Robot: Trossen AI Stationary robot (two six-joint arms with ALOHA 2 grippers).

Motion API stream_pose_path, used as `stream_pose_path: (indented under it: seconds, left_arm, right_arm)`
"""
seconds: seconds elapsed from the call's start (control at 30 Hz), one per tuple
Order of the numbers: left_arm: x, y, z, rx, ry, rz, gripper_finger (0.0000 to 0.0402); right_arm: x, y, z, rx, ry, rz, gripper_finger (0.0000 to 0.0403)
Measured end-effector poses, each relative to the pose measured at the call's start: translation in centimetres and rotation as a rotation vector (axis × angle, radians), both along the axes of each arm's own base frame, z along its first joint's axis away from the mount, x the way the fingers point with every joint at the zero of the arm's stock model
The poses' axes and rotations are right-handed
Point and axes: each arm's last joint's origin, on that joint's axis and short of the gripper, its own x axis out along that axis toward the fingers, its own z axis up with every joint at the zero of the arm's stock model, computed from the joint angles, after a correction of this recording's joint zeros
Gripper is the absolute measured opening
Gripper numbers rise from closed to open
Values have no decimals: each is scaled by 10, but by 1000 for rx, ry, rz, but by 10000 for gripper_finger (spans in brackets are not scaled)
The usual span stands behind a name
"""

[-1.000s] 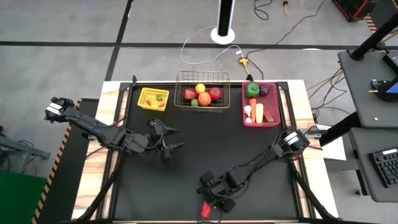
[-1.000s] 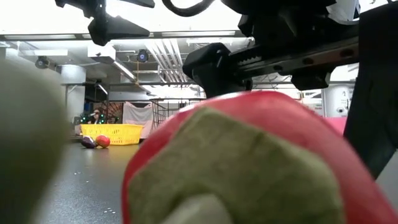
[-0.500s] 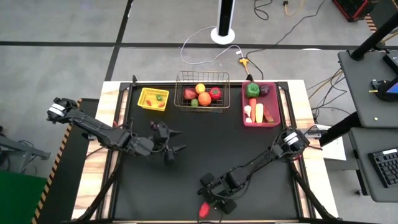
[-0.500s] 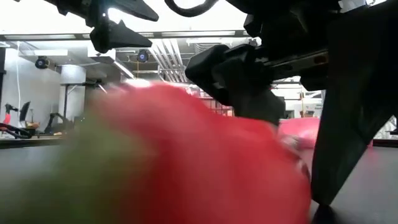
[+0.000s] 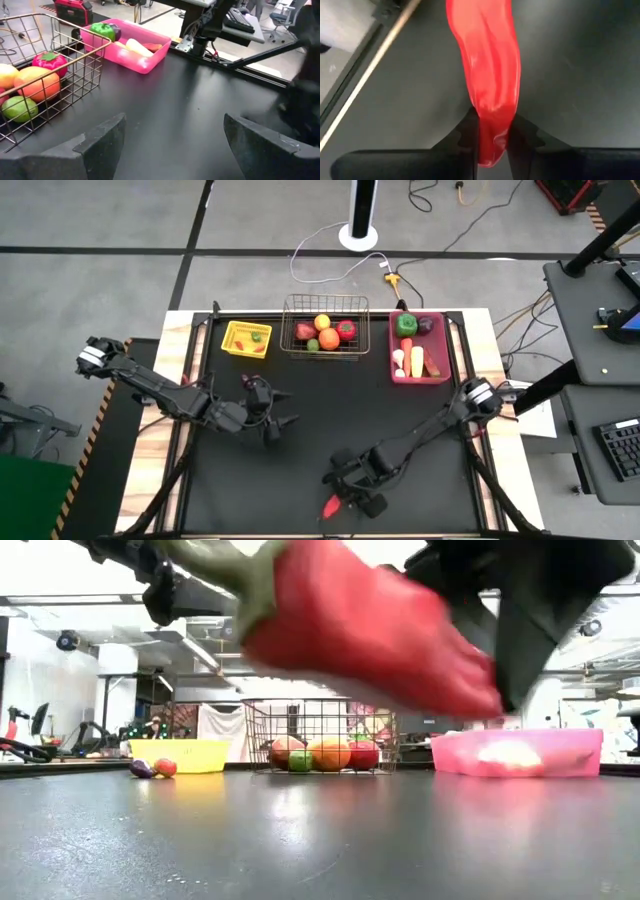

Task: Sort produce into baskets
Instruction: Put the large red chili pepper into the pink bin

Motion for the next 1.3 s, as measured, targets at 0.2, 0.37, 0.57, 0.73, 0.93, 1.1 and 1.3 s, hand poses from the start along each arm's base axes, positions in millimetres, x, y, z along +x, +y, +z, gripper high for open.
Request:
stream_pose_path:
  seconds: [0.2,0.37,0.57,0.73,0.93,1.1,1.3]
  left_arm:
    - [-8,1,8,4,-16,-17,316]
    - [-18,5,36,74,-16,-42,316]
    - [-29,12,62,268,142,-56,316]
    - [-39,19,69,394,298,0,316]
    - [-46,25,68,464,358,110,316]
    - [-46,25,64,443,359,120,316]
    - [-46,24,66,405,362,60,316]
  right_arm:
    - [-16,-59,46,-100,114,-399,58]
    - [-37,-125,85,-257,114,-730,58]
    - [-73,-212,126,-388,39,-1225,58]
    - [-115,-275,139,-418,124,-1601,58]
    - [-152,-320,115,-397,345,-1824,58]
    - [-166,-328,81,-396,533,-1864,58]
    - [-179,-336,54,-441,667,-1893,58]
